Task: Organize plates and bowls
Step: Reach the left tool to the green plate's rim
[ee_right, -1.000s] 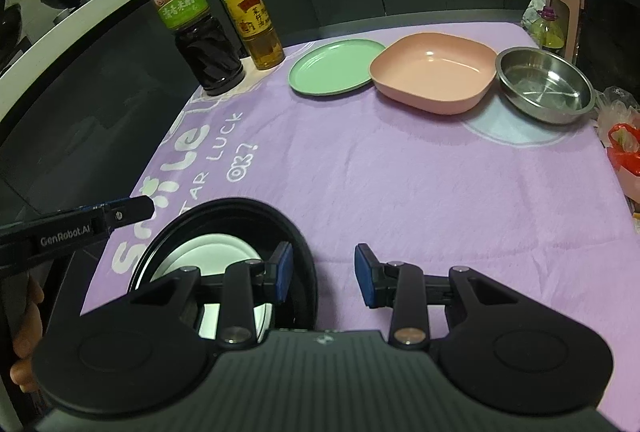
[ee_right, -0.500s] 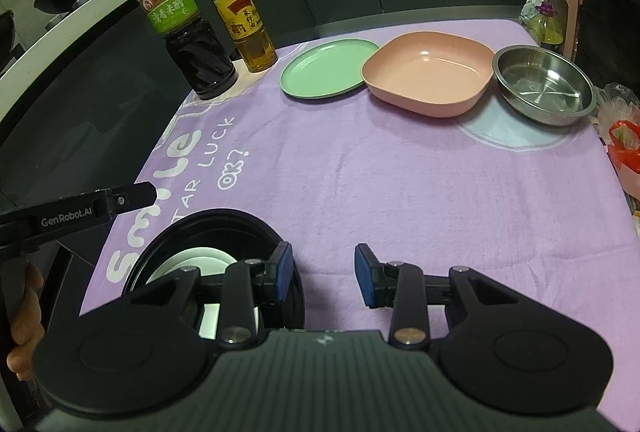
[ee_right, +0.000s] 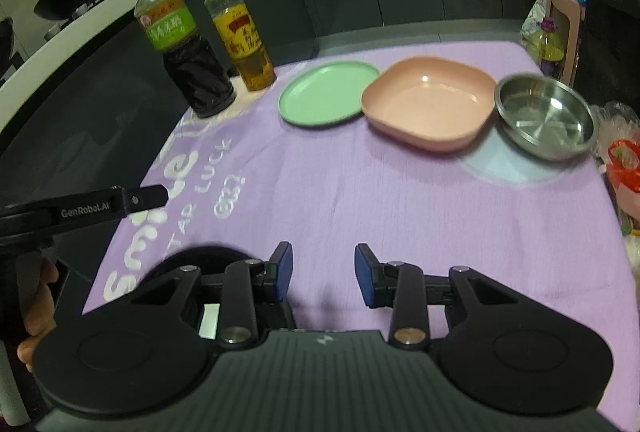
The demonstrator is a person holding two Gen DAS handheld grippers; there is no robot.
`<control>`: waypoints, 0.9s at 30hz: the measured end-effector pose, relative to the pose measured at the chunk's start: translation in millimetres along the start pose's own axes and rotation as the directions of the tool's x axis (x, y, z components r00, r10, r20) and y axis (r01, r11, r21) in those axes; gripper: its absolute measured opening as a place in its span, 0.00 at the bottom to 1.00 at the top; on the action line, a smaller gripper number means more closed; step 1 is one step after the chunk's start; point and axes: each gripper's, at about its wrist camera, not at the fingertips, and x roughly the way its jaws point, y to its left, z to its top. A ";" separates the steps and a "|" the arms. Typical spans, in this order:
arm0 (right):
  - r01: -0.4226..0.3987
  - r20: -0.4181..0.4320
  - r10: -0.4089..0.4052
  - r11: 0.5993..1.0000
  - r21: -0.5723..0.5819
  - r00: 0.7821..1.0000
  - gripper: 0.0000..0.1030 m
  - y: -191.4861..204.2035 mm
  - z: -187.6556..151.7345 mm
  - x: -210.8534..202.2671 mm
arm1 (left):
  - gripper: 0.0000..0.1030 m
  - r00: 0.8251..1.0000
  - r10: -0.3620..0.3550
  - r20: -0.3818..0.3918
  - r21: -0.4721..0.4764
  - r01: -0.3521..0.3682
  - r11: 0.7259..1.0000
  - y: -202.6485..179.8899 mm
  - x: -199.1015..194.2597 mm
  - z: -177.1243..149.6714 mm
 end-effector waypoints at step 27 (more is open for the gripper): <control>-0.021 0.049 0.017 0.997 0.081 0.999 0.34 -33.9 146.6 114.6 | 0.27 0.993 -0.112 0.043 -0.211 0.119 0.970 30.4 130.0 67.1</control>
